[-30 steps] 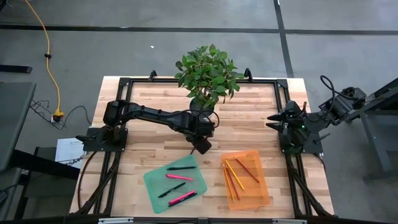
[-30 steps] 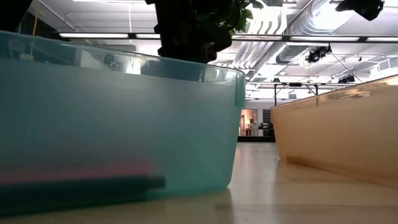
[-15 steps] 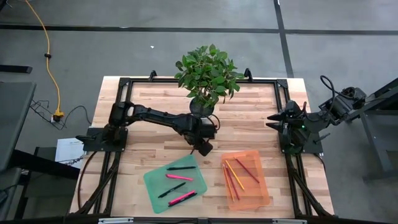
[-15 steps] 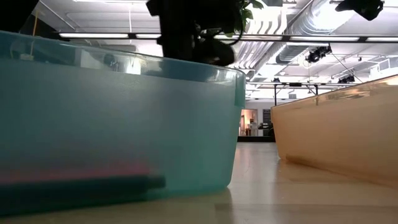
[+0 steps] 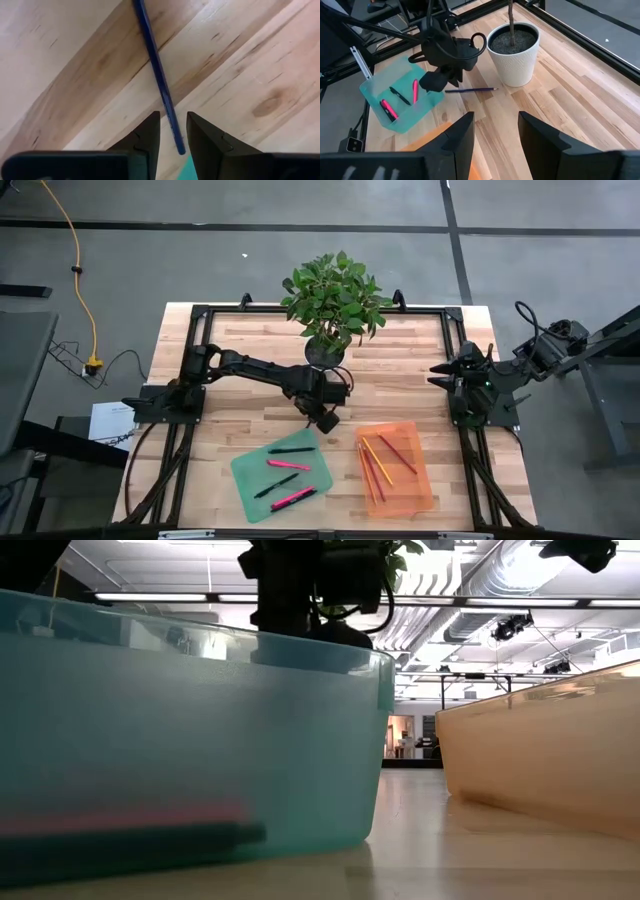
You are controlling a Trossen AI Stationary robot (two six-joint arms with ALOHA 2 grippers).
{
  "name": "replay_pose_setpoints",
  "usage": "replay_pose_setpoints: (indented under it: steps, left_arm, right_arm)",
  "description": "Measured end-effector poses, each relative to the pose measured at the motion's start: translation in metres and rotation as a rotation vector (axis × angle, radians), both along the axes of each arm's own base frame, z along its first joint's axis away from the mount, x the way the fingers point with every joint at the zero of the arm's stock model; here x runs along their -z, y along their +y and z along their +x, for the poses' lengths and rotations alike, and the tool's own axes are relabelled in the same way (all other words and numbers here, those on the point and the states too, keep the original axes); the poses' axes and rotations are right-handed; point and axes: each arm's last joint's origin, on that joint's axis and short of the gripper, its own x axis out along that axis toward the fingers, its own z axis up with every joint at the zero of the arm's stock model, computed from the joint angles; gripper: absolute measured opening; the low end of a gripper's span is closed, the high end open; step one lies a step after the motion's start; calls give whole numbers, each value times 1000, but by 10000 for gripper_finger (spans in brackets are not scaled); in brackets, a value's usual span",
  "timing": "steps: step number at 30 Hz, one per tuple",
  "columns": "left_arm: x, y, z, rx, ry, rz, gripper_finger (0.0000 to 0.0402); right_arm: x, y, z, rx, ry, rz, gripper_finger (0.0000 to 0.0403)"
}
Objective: Sort pens & pencils
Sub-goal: Put the purple pencil into the orange bin
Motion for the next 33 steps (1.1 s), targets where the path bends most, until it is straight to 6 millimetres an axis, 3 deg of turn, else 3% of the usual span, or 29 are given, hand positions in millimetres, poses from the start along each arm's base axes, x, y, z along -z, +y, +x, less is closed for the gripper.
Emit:
replay_pose_setpoints:
  steps: [33]
  left_arm:
    - [12, 5, 1, 1, -11, -10, 85]
  right_arm:
    - [-1, 0, 0, -1, -5, -14, 144]
